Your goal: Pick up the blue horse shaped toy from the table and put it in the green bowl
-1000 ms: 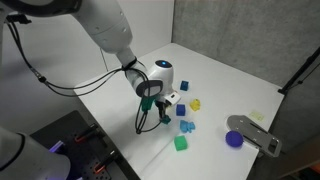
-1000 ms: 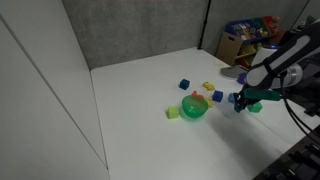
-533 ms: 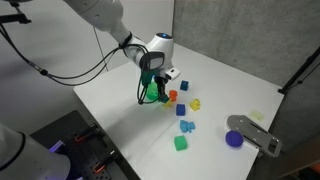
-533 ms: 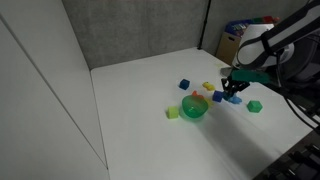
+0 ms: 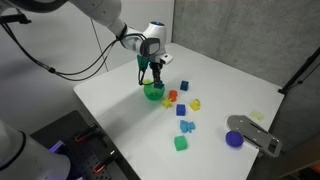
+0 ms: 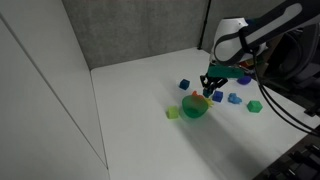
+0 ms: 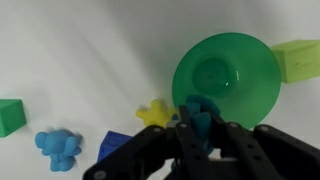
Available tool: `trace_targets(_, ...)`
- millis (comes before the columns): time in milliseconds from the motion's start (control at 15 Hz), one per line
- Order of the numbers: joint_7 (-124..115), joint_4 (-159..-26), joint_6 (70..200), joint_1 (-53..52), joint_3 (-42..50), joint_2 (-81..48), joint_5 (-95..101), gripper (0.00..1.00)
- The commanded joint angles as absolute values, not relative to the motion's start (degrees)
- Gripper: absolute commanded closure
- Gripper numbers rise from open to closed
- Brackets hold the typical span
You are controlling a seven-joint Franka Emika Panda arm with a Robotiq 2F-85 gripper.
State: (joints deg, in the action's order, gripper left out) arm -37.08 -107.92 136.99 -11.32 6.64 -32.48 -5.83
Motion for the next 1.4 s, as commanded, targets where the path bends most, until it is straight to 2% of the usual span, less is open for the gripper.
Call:
trace_targets(0, -40.2, -99.8, 134.2, -12.6, 5.9, -39.3, -3.3, 0.93)
trace_targets(400, -40.1, -92.0, 132.5, -13.4, 5.7, -47.5, -3.0, 0.93)
trace_targets(467, -39.6, -91.2, 131.7, -13.1, 5.3, -48.1, -3.4, 0.56)
trace_targets(600, -38.7, -90.3, 130.3, -12.7, 4.7, -48.5, -3.9, 0.55)
trace_targets(667, -38.4, -90.0, 129.6, -12.6, 4.3, -48.4, -4.1, 0.49)
trace_targets(1067, -36.8, -92.2, 125.0, -10.7, 2.3, -43.4, -5.8, 0.01)
trace_targets(1333, -36.0, -95.5, 122.7, -9.0, 2.4, -38.0, -6.7, 0.00)
